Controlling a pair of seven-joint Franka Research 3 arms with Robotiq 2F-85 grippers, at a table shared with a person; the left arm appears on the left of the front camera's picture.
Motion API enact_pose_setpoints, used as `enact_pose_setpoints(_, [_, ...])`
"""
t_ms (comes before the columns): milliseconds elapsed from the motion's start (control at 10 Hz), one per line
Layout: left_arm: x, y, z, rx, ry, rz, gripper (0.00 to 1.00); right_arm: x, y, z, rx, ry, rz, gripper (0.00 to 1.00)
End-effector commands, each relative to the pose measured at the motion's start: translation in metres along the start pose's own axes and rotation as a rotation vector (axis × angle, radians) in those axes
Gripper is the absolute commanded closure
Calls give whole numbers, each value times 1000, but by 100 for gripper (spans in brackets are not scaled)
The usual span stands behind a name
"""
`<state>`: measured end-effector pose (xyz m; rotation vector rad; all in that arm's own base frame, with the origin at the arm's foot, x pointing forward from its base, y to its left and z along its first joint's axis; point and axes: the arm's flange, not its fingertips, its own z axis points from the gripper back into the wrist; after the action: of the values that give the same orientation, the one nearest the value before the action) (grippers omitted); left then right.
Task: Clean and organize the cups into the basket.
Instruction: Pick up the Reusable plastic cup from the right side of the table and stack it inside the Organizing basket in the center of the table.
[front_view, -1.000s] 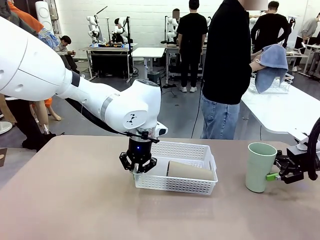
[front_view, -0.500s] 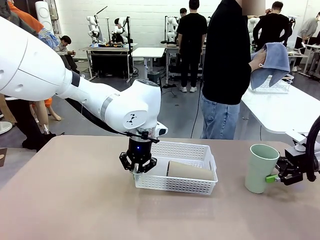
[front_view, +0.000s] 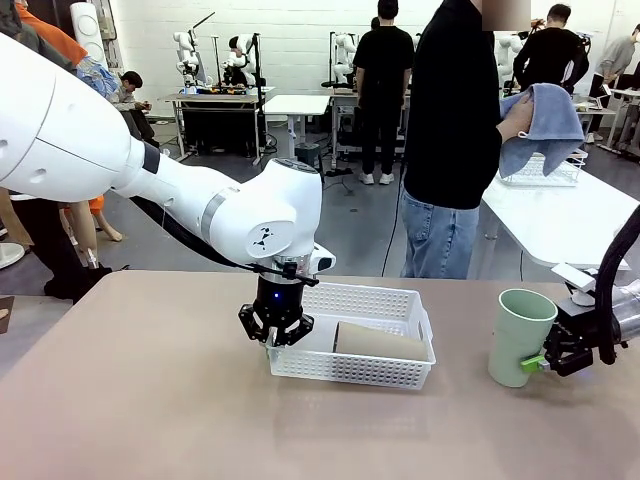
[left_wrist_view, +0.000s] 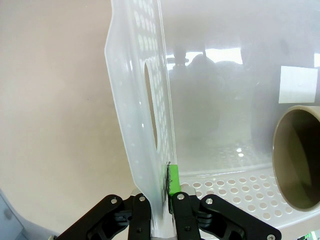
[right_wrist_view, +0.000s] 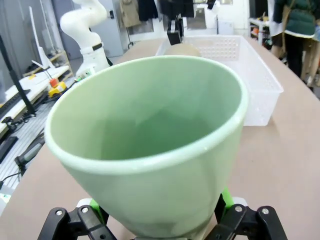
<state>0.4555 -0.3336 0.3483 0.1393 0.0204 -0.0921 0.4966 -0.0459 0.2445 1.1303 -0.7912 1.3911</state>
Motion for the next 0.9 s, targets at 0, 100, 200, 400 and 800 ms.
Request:
enact_pose_setpoints(0, [-3,-2,-6,9,8,-9,100,-2,-8,-2,30,20,28,0])
enact_pose_setpoints(100, [-3,-2,-6,9,8,-9,100,-2,-8,-1,40,20,44,59])
enact_pose_setpoints(200, [-3,-2,-6,9,8,-9,100,-1,-7,2,29,7,46,59])
enact_pose_setpoints(400, [-3,-2,-6,9,8,-9,100,-1,-5,5,27,-3,49,61])
enact_pose_setpoints(800, [-3,-2,-6,9,8,-9,100,64,37,11,-75,-18,-36,95])
